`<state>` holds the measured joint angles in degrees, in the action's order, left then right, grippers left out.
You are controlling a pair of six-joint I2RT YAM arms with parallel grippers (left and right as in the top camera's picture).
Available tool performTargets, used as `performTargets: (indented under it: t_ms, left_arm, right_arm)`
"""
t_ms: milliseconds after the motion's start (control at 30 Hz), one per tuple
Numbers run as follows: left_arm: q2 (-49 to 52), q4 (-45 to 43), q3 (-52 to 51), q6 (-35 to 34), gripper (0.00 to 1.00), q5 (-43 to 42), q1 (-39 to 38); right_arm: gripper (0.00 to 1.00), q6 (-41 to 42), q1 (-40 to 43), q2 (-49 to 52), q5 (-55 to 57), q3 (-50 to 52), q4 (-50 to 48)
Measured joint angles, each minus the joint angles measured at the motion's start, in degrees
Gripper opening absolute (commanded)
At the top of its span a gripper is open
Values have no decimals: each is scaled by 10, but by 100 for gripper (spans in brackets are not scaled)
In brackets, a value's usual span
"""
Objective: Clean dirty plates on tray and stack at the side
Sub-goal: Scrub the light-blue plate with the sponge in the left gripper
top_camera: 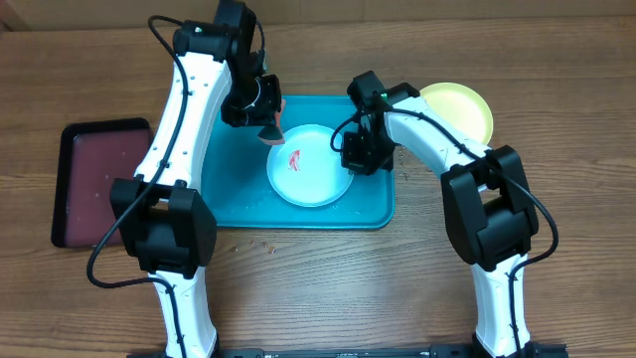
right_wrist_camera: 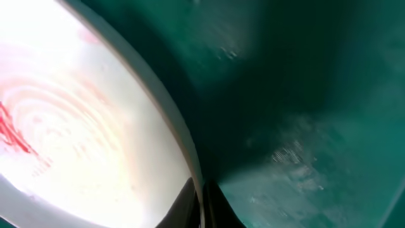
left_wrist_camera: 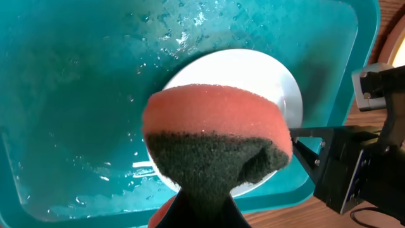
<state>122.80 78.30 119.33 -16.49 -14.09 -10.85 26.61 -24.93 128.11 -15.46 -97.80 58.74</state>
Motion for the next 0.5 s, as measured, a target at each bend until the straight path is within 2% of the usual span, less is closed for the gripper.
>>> performTargets:
  t_ms: [333, 500]
  left_arm:
    - [0, -127, -144, -1, 4, -2, -43]
    - [0, -182, -192, -37, 4, -3, -53]
  right_arm:
    - [4, 1, -19, 0, 16, 1, -55]
    - [4, 1, -42, 0, 24, 1, -62]
